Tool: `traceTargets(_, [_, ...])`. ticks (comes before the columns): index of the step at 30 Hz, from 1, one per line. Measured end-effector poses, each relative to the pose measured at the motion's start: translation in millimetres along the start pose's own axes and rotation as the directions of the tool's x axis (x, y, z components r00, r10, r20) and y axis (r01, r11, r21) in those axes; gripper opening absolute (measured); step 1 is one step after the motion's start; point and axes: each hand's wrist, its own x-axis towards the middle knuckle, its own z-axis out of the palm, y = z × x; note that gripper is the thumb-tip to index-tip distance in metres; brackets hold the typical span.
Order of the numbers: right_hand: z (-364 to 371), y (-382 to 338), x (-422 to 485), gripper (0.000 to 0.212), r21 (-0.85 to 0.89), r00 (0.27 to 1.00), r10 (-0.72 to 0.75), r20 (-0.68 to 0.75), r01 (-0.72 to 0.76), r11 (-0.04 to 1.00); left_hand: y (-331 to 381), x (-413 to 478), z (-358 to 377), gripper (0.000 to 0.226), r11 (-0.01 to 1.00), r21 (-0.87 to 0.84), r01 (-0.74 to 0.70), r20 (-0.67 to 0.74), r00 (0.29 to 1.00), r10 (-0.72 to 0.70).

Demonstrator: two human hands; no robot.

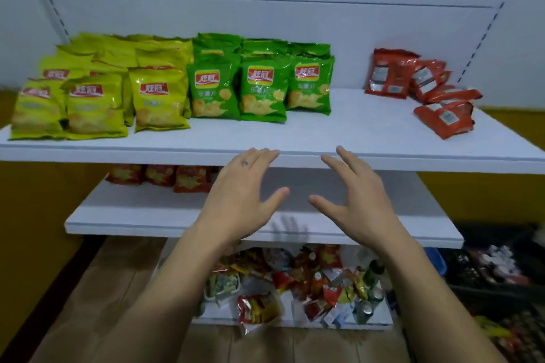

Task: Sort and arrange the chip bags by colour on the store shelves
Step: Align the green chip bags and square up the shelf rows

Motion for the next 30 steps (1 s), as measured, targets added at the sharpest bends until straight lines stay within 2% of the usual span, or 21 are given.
traceTargets(5, [-37,38,2,0.072,0.026,0.992,0.097,-0.085,-0.095,0.995,39,41,6,0.064,0.993,0.021,-0.119,0.022,0.993,0.119])
traceTargets(11, [-94,114,27,0.07,0.009,0.963,0.222,-0.153,-0.223,0.975,108,119,44,0.061,0.971,-0.006,-0.239,0.001,0.971,0.239])
traceTargets(16, [-134,203,59,0.071,-0.054,0.927,0.304,-0.22,-0.323,0.945,167,185,95,0.061,0.963,-0.041,-0.267,0.041,0.962,0.269])
traceTargets(19, [-148,250,83,0.08,-0.045,0.917,0.348,-0.198,-0.363,0.931,196,222,128,0.065,0.975,-0.072,-0.211,0.092,0.972,0.217])
traceTargets(23, [-151,296,113,0.086,0.005,0.936,0.332,-0.121,-0.334,0.943,220,255,172,0.077,0.991,-0.115,-0.069,0.181,0.98,0.089])
traceTargets(25, [-142,309,121,0.083,0.06,0.952,0.295,-0.087,-0.29,0.955,225,264,190,0.084,0.982,-0.188,-0.023,0.209,0.976,0.063])
traceTargets(30, [-115,325,124,0.081,0.228,0.983,0.158,-0.092,-0.133,0.964,221,273,214,0.093,0.973,-0.231,-0.005,0.152,0.987,0.041])
